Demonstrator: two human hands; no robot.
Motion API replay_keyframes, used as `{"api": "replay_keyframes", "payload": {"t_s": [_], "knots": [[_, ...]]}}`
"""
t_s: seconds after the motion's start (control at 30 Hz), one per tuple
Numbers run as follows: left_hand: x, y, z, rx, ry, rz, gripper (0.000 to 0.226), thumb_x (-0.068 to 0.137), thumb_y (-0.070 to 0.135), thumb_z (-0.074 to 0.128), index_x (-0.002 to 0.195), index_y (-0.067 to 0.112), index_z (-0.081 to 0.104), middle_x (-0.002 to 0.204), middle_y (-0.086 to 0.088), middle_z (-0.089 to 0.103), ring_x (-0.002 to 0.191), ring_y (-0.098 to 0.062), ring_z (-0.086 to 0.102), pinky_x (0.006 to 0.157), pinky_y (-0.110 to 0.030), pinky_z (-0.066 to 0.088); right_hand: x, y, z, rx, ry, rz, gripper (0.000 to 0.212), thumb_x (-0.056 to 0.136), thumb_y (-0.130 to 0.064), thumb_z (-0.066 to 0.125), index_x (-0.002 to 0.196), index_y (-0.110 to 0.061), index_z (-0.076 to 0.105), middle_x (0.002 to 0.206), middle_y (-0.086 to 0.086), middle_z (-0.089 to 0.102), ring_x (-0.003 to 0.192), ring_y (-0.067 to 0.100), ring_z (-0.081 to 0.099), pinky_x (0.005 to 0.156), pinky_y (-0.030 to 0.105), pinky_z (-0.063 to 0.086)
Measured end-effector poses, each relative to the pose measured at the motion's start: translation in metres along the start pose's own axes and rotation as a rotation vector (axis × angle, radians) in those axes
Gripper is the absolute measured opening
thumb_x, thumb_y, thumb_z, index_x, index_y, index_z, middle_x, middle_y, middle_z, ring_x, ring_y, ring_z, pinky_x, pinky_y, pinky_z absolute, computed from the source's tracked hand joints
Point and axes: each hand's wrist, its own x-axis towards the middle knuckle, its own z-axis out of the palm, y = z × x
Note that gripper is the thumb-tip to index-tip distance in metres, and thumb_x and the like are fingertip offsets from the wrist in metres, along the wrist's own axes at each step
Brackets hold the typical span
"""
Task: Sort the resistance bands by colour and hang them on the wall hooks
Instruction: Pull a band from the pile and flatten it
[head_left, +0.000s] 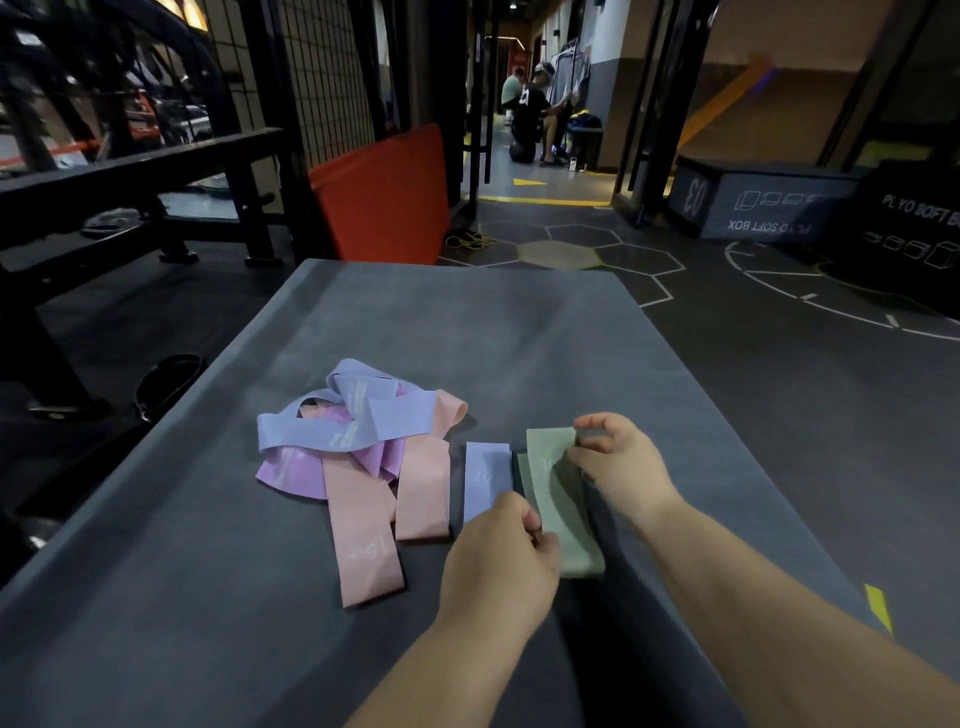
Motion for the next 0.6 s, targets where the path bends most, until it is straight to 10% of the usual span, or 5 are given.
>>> {"api": "replay_keyframes", "payload": {"t_s": [0.6], "knots": [[0.014, -0.001, 0.006, 0.322, -0.123, 0.055, 0.019, 0.090, 0.037, 0.045, 0.099, 0.021, 0.050, 0.102, 0.000, 0.062, 0.099, -0.023, 0.057, 0.075, -0.031, 0.042, 0.008, 0.030, 0.016, -0.439, 0.043, -0.207, 0.046, 0.081, -0.008, 0.061, 0.124, -0.022, 0.061, 0.100, -0.010, 0.059, 0.087, 0.005, 0.051, 0.075, 0.003, 0.029]]}}
